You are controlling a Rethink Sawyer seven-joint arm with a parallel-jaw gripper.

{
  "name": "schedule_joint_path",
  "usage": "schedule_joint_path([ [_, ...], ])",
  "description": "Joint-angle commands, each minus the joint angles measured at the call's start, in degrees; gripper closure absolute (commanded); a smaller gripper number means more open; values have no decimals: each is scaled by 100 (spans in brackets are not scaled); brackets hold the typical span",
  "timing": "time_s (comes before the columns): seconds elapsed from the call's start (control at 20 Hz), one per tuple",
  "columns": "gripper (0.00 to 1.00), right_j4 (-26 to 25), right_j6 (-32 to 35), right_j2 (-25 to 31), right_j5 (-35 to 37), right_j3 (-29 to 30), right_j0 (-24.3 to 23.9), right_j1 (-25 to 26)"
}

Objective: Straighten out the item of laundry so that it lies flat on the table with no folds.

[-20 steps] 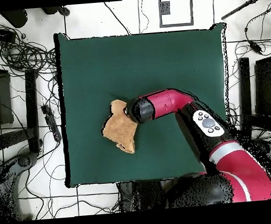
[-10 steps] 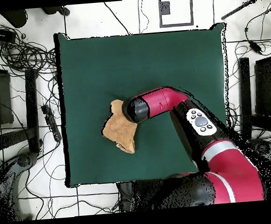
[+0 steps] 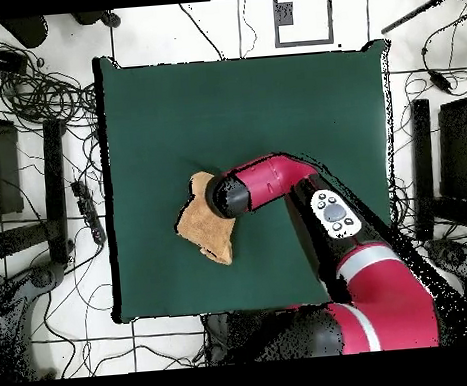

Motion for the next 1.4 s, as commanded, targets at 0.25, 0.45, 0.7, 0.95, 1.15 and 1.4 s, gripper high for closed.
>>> schedule_joint_path([
  [0.25, 100, -563, 469, -372, -580, 892, 634, 88],
  [0.45, 100, -544, 546, -384, -835, 1041, 657, -156],
  [0.7, 100, -488, 624, -407, -1016, 1201, 706, -497],
  [0.95, 100, -437, 722, -574, -1072, 1249, 880, -783],
  [1.15, 100, -361, 514, -480, -1046, 1369, 722, -939],
  [1.4, 100, -394, 693, -598, -1080, 1063, 880, -589],
])
